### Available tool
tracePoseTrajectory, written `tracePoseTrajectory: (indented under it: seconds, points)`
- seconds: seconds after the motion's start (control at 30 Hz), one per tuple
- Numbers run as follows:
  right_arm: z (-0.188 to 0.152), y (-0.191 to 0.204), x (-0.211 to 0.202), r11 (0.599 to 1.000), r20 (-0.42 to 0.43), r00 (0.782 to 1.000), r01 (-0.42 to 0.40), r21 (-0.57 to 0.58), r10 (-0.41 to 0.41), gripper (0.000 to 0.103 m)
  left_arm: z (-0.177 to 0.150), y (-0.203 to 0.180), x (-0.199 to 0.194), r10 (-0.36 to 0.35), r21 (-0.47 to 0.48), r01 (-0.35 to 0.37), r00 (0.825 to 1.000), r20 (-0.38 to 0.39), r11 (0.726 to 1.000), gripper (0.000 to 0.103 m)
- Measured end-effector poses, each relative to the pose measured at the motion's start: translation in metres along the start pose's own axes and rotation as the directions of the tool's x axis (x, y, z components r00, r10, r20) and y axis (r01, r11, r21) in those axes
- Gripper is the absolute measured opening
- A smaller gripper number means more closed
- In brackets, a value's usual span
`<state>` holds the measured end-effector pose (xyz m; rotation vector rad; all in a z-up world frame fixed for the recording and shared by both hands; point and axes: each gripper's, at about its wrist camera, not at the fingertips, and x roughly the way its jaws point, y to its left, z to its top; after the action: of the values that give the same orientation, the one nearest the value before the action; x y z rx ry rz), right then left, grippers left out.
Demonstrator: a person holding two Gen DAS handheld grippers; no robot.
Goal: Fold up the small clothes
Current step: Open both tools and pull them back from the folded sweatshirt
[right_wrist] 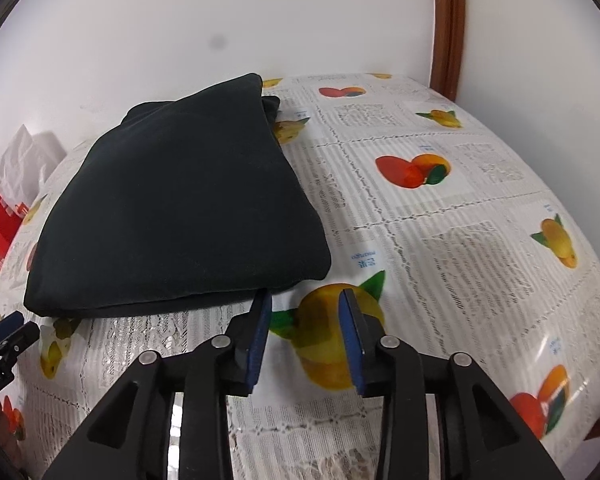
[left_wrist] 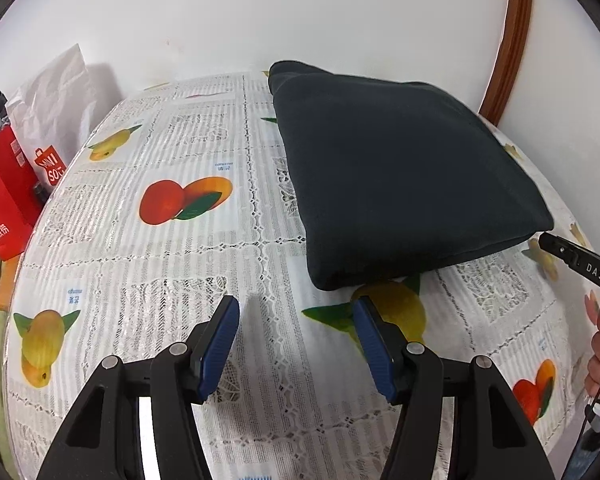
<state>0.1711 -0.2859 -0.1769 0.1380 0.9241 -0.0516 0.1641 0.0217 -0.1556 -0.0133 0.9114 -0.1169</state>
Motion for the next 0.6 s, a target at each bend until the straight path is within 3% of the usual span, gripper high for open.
tracePoseTrajectory:
  seconds: [0.13, 0.2, 0.43, 0.5, 0.6]
  points:
    - [0.0, -0.001, -0.023, 1.0, 0.012, 1.0, -0.015, 0.024, 0.015, 0.042, 0.001, -0.003, -0.015, -0.006, -0.017, 0.007, 1.0, 0.01, 1.0, 0.057]
    - [0.0, 0.002, -0.035, 1.0, 0.015, 1.0, -0.012, 0.026, 0.012, 0.052, 0.003, -0.007, -0.028, -0.015, -0.024, 0.015, 1.0, 0.028, 1.0, 0.058]
    - [-0.001, 0.014, -0.096, 0.999, 0.057, 0.997, -0.047, -0.001, 0.047, 0.06, 0.007, -0.028, -0.079, 0.005, -0.024, -0.002, 0.995, 0.099, 1.0, 0.079]
    - [-0.005, 0.017, -0.117, 1.0, 0.086, 0.996, -0.019, -0.01, 0.02, 0.084, 0.006, -0.033, -0.093, -0.005, -0.021, 0.008, 0.993, 0.118, 1.0, 0.083]
    - [-0.015, 0.02, -0.149, 0.999, 0.154, 0.988, 0.008, -0.044, -0.002, 0.093, 0.002, -0.041, -0.118, -0.009, -0.016, 0.012, 0.989, 0.145, 1.0, 0.086]
